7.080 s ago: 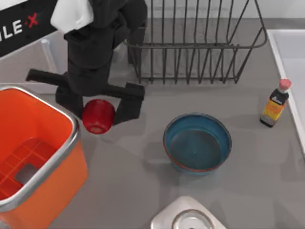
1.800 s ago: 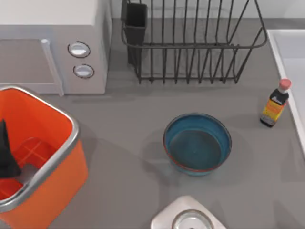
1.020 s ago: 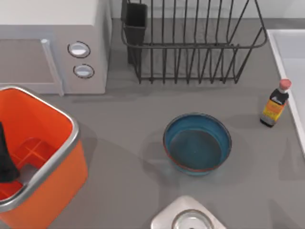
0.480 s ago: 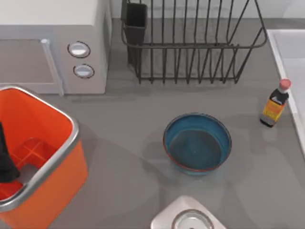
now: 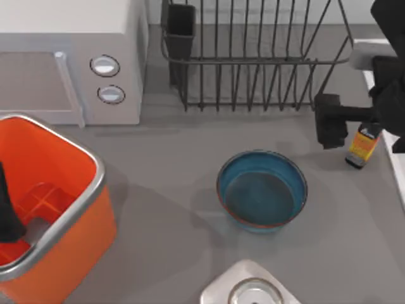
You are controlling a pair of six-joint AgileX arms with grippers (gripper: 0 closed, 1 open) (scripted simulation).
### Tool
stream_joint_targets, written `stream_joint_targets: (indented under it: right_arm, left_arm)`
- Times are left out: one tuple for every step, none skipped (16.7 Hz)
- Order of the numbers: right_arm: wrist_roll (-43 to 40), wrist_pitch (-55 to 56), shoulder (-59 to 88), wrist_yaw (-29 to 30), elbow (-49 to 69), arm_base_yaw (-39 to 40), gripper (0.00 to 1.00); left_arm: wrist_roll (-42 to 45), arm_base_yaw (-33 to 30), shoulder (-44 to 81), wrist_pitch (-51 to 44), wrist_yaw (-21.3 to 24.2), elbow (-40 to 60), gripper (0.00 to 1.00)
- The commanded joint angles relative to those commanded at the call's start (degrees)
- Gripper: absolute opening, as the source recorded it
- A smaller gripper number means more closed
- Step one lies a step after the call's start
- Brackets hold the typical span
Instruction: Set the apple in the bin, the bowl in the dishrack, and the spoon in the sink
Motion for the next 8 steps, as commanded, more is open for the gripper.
stream_joint_targets:
  right_arm:
    - [1.1,-2.7,4.1,0.1,3.7,1.1,1.0]
    - [2.1,-5.2,8.0,0.2,7.1,2.0,1.0]
    - [3.1,-7.5,11.5,0.3,10.3,2.9,1.0]
    - [3.9,-9.4,14.6,0.4,13.0,3.7,1.0]
    - [4.6,-11.0,17.2,0.5,15.4,4.3,1.0]
    - [5.1,-12.4,19.4,0.6,17.4,4.9,1.0]
    - [5.6,-13.3,20.9,0.7,18.9,5.3,1.0]
    - [5.8,-14.0,21.8,0.7,19.8,5.5,1.0]
  left_arm:
    - [0.0,0.0,0.0,0.0,0.0,0.0,1.0]
    - [0.0,0.0,0.0,0.0,0.0,0.0,1.0]
    - [0.0,0.0,0.0,0.0,0.0,0.0,1.0]
    - [0.0,0.0,0.0,0.0,0.0,0.0,1.0]
    - [0.0,0.0,0.0,0.0,0.0,0.0,1.0]
    - [0.0,0.0,0.0,0.0,0.0,0.0,1.0]
    - [0.0,0.0,0.0,0.0,0.0,0.0,1.0]
    - [0.0,0.0,0.0,0.0,0.0,0.0,1.0]
